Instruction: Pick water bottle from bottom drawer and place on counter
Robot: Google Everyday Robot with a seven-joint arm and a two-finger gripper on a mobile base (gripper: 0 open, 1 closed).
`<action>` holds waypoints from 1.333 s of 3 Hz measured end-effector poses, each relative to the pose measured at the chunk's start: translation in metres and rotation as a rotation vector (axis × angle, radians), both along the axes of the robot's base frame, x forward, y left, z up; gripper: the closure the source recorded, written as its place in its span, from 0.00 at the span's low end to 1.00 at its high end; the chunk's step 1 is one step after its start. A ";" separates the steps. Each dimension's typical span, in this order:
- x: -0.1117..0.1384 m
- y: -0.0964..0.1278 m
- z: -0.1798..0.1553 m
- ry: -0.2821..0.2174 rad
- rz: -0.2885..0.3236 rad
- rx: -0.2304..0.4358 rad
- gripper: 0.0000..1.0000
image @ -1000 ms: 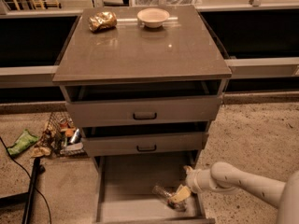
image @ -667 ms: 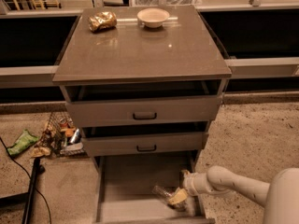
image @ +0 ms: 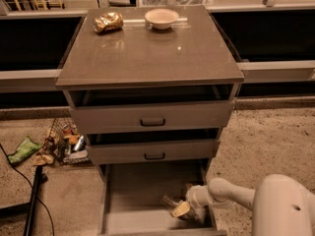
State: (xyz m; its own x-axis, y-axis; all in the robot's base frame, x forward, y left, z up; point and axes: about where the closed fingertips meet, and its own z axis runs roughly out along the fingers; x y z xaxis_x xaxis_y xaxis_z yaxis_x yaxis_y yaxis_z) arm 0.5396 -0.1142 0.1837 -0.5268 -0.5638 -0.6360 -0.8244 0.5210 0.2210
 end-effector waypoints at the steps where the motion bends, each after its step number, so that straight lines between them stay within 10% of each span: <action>1: 0.002 0.010 -0.032 0.037 0.007 -0.027 0.15; 3: -0.006 0.017 -0.064 0.083 0.020 -0.087 0.62; 4: -0.004 0.016 -0.034 0.016 0.036 -0.086 0.85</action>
Offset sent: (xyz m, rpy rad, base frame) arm -0.0029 0.0165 -0.0766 -0.0988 0.0959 0.0107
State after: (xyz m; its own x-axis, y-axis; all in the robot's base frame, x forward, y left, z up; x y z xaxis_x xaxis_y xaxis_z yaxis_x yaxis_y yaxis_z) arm 0.5360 -0.0986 0.1496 -0.5149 -0.6343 -0.5766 -0.8396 0.5090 0.1899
